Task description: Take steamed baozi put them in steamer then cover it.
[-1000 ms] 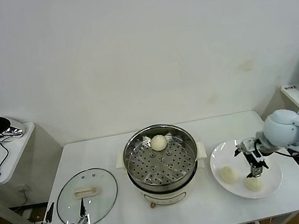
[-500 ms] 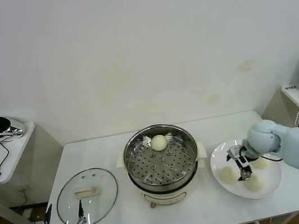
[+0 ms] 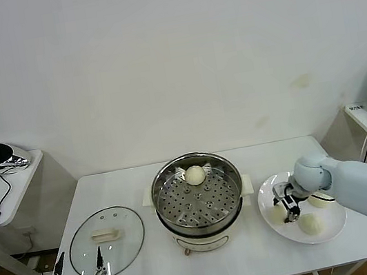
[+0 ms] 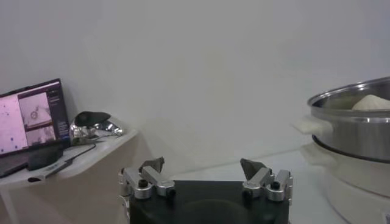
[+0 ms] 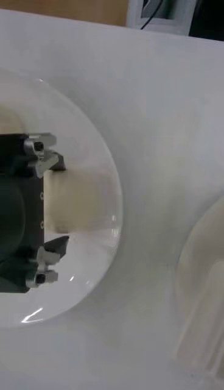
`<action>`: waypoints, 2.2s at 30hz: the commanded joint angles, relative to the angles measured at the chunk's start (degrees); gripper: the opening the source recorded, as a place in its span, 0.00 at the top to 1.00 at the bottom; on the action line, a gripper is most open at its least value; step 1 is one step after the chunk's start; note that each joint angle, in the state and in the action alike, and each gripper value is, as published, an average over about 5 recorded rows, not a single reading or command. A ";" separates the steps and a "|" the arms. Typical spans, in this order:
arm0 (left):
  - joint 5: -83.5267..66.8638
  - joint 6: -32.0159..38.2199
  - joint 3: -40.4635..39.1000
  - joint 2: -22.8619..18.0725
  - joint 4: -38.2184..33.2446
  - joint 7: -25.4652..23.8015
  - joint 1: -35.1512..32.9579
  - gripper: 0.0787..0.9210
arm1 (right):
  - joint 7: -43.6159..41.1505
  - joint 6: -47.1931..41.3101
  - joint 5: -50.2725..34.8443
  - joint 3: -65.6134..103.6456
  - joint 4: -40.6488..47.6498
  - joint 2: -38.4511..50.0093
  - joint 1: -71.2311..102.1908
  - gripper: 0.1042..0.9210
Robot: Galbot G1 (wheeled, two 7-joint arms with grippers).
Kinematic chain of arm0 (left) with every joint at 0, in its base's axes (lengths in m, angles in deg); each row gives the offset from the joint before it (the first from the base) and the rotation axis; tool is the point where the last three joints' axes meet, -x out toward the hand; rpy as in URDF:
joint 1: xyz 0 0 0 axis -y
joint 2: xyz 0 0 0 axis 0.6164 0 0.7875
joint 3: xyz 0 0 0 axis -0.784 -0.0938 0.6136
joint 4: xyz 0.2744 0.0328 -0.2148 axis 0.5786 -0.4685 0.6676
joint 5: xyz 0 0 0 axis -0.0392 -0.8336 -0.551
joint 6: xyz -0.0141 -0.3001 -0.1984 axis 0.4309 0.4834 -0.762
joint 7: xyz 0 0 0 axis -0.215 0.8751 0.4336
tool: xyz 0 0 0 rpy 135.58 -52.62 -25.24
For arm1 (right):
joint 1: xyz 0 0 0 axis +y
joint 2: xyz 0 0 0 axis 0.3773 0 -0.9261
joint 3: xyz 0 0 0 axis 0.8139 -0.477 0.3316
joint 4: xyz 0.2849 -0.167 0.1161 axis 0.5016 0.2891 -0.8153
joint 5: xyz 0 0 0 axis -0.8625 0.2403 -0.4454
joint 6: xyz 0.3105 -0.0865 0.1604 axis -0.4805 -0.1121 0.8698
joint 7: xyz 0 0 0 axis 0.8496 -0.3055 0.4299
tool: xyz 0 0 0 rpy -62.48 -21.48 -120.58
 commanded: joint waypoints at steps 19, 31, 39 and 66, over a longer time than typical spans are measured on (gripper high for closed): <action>-0.25 -0.11 -0.76 1.44 -0.60 -0.12 0.53 0.12 | -7.17 -4.81 -24.07 -21.63 -11.35 6.22 -51.47 0.48; -0.64 -0.05 -0.71 1.03 -0.71 -0.05 1.46 0.12 | 1.71 -15.07 -40.05 -24.54 -10.14 -19.72 -50.44 0.46; -0.41 -0.09 -0.14 -0.24 -2.27 -0.09 0.77 0.12 | 4.03 -17.98 -39.38 -23.84 0.49 -32.98 -39.25 0.45; -0.44 0.94 -0.10 -0.53 -1.09 0.24 0.78 0.12 | 6.61 -22.92 -37.18 -22.64 11.98 -42.28 -30.49 0.40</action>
